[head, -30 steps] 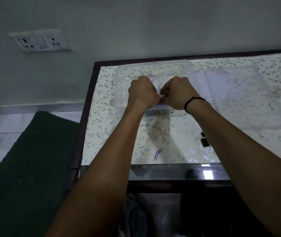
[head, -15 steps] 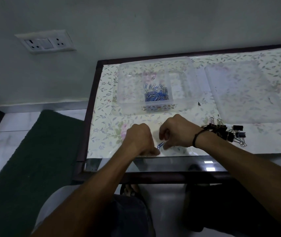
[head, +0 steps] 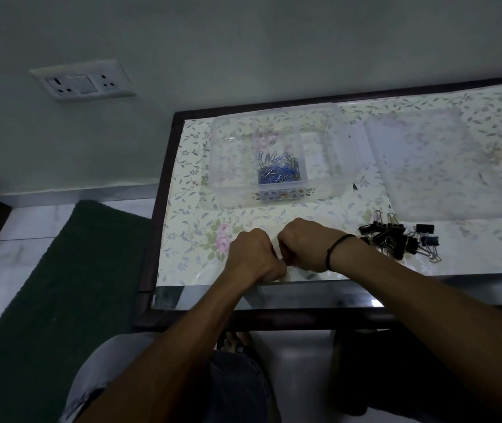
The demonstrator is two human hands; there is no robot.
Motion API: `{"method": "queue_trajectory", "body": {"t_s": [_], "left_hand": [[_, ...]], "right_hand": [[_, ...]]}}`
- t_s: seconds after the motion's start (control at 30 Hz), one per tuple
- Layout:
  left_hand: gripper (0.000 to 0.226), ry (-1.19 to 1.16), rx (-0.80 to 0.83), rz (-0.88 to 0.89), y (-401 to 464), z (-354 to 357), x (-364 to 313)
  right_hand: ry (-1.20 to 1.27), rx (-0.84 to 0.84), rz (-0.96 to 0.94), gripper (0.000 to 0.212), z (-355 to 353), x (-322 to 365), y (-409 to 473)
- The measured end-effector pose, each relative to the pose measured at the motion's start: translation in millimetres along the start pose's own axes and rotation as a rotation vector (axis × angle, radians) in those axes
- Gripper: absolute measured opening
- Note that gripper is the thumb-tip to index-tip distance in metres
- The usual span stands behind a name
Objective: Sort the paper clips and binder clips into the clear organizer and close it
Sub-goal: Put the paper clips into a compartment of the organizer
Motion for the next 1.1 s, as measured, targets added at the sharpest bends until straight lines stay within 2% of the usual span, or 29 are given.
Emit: {"method": "queue_trajectory", "body": {"t_s": [0.1,0.17,0.23,0.3,0.4,0.53,0.63,0.73,0.87,1.0,1.07,1.1], "left_hand": [[0.019,-0.059,0.046,-0.009,0.0,-0.8,1.1],[0.013,-0.184,0.069,-0.021,-0.7,-7.2,3.1],[0.007,-0.359,0.027,-0.016,0.2,-22.7,2.7],[0.006,-0.591,-0.063,-0.014,3.6,-44.3,0.0],[0.015,-0.881,-0.222,-0.034,15.3,-75.5,-6.0],[0.014,-1.058,-0.324,-0.066,38.0,-94.7,-16.4],[0.014,-1.087,-0.36,-0.092,53.0,-96.2,-18.6],[0.016,-1.113,-0.346,-0.101,56.9,-92.5,-18.6],[0.008,-1.002,-0.369,-0.036,46.9,-94.8,-22.7],[0.002,-0.781,-0.243,0.119,31.4,-81.4,-63.1],[0.016,-0.584,-0.131,0.233,29.7,-68.3,-89.1],[0.029,-0.464,-0.061,0.283,29.6,-58.4,-103.5]], "right_hand": [[-0.04,0.038,0.012,0.018,0.9,-1.2,-3.7],[-0.004,0.073,0.013,0.02,-6.0,-3.4,-8.6],[0.073,0.056,0.003,0.021,-25.5,-5.1,-14.3],[0.183,-0.031,0.016,0.02,-54.3,-9.4,-15.7],[0.407,-0.255,0.094,0.019,-99.5,-25.4,-8.5],[0.737,-0.438,0.225,0.027,-124.1,-47.0,7.2],[0.874,-0.467,0.303,0.012,-118.2,-59.1,23.0],[0.93,-0.443,0.348,0.02,-107.7,-67.9,30.0],[0.885,-0.547,0.319,0.02,-115.9,-68.0,13.2],[0.624,-0.622,0.304,0.013,-119.1,-83.3,-24.0],[0.418,-0.522,0.378,0.015,-109.4,-105.1,-44.0],[0.315,-0.439,0.447,0.025,-100.5,-121.9,-55.9]]}}
Point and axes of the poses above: each hand's wrist, its own y-axis towards the middle knuckle, its own z-axis out of the palm, x = y × z, the point moved 8 cm from there along y, towards the middle knuckle, and after that the axes turned 8 degrees about z, right-handed, at the moved point
